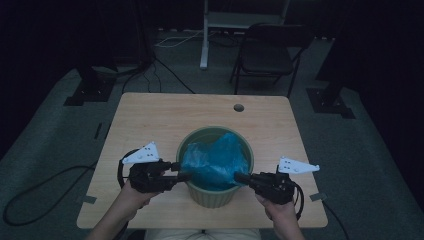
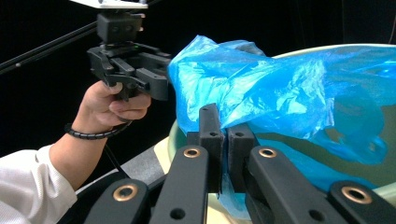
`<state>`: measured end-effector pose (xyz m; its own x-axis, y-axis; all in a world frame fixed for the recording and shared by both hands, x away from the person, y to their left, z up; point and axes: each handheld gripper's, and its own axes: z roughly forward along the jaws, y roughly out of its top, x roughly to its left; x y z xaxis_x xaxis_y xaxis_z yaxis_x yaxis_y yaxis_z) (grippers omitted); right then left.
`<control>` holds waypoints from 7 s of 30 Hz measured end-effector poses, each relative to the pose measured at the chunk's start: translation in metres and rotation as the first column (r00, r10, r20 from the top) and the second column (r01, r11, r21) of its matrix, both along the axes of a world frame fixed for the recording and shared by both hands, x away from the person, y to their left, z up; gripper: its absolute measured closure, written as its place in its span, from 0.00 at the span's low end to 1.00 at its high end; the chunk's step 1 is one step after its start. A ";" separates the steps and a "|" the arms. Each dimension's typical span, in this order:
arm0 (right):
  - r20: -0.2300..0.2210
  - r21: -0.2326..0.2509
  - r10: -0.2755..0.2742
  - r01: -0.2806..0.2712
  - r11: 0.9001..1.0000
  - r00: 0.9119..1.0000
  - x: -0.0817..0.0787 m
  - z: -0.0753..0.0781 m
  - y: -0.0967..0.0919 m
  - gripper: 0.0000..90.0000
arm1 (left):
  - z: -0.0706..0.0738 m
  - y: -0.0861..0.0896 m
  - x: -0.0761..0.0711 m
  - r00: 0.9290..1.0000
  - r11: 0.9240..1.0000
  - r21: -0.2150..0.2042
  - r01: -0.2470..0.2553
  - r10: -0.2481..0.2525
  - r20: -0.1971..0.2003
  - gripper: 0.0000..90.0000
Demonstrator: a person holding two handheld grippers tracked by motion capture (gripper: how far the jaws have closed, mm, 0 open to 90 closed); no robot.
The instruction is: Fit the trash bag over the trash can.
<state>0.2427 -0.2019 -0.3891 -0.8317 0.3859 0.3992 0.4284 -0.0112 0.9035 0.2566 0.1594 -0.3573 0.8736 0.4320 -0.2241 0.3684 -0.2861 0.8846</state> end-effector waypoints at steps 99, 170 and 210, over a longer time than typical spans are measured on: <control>-0.066 -0.148 0.051 -0.060 0.987 0.997 0.010 0.011 0.001 0.99 | -0.042 0.000 -0.026 0.992 0.991 0.046 0.129 -0.129 0.003 1.00; -0.140 -0.076 0.150 -0.161 0.984 0.979 0.001 0.006 0.025 0.71 | -0.018 -0.008 -0.037 0.980 0.981 -0.013 0.191 -0.192 -0.052 0.38; -0.190 -0.087 -0.262 0.250 0.964 0.946 0.025 -0.019 -0.109 1.00 | -0.028 0.067 -0.013 0.991 0.988 -0.073 -0.136 0.135 -0.018 0.97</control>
